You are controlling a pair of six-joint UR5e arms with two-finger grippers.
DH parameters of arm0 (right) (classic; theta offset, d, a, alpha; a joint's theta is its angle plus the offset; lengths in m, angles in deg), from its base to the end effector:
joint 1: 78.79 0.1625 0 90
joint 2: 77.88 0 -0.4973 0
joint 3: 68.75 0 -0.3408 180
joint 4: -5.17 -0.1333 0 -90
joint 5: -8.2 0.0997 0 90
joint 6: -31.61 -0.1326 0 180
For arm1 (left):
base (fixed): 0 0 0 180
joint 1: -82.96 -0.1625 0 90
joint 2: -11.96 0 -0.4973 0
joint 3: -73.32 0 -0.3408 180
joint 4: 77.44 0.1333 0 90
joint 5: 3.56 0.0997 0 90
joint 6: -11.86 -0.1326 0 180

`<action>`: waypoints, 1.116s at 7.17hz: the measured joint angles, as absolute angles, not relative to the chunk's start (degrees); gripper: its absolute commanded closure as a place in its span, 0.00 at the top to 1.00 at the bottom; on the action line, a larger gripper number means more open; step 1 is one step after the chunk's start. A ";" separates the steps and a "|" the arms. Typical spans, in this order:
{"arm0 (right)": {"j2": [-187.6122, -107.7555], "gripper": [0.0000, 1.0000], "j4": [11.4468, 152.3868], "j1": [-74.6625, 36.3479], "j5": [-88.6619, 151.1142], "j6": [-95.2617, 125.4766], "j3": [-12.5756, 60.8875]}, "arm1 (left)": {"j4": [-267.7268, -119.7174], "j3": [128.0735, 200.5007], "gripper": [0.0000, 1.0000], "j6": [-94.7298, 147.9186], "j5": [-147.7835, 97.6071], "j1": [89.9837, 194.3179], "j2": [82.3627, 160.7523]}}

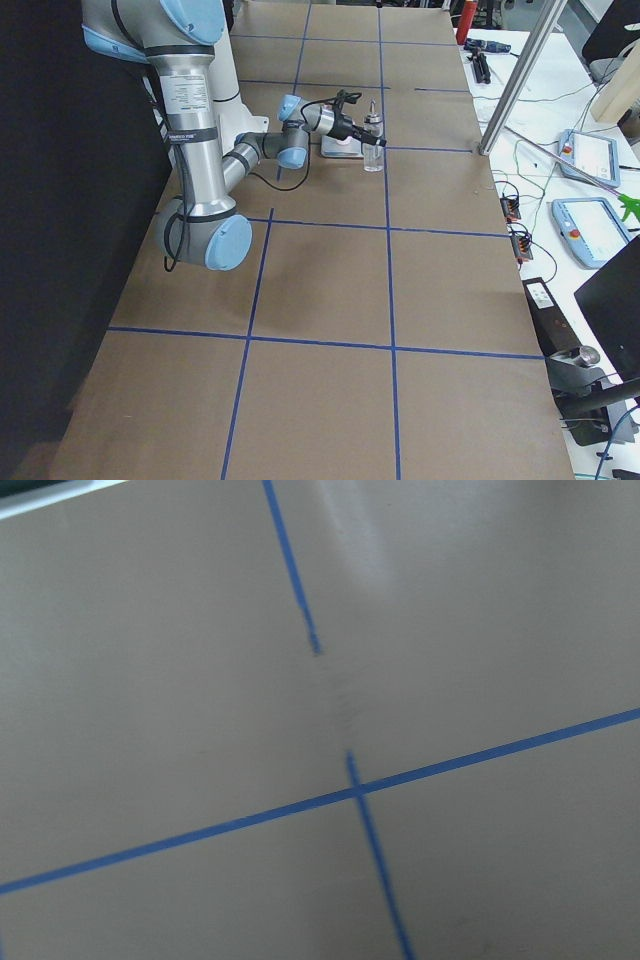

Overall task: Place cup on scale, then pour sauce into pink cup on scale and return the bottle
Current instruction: 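Carry the bottle with the right gripper over the pink cup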

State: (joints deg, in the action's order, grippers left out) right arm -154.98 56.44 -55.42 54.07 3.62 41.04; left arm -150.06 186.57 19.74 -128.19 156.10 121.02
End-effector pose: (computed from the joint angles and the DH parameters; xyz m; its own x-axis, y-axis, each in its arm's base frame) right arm -0.3877 -0.4133 0.3990 0.9237 -0.2913 0.2489 -0.1597 0.2980 0.9411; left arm 0.1043 -0.5440 0.4600 0.7473 0.3445 -0.5682 -0.1621 0.9238 0.3469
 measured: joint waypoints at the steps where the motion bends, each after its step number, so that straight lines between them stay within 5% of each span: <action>1: -154.44 0.00 57.91 -56.85 51.17 5.32 40.72 | -152.64 183.90 1.00 14.41 -128.24 158.87 118.90; 8: -153.74 0.00 58.91 -61.66 42.00 10.86 38.57 | -166.86 170.52 1.00 4.79 -130.73 168.32 110.75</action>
